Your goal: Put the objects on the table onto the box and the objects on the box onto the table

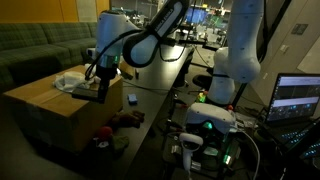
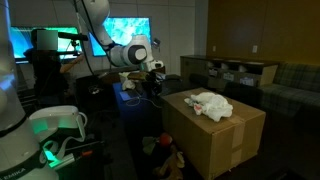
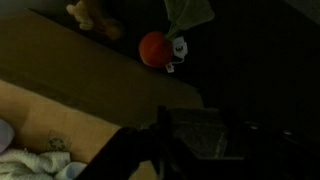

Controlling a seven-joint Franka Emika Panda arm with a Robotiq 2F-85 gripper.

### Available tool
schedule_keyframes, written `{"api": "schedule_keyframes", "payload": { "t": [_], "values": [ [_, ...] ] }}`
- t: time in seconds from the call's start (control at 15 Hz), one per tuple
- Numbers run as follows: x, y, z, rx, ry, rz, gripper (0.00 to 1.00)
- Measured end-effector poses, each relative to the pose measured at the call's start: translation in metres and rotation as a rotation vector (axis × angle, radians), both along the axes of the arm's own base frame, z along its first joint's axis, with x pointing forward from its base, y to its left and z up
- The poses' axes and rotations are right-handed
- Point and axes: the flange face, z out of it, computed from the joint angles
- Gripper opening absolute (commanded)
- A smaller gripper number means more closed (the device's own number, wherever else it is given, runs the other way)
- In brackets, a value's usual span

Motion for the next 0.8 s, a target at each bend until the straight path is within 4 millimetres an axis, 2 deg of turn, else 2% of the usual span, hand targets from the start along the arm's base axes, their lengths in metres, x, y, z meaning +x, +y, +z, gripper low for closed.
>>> {"api": "schedule_keyframes", "payload": {
  "t": [0.2, 0.33, 0.8],
  "values": [
    [0.026, -0.001, 0.006, 0.001, -0.018, 0.045, 0.31],
    [0.041, 0.002, 0.002, 0.003, -0.023, 0.072, 0.31],
    [0.083, 0.033, -0.021, 0.011, -0.040, 0.133, 0.31]
  ]
}}
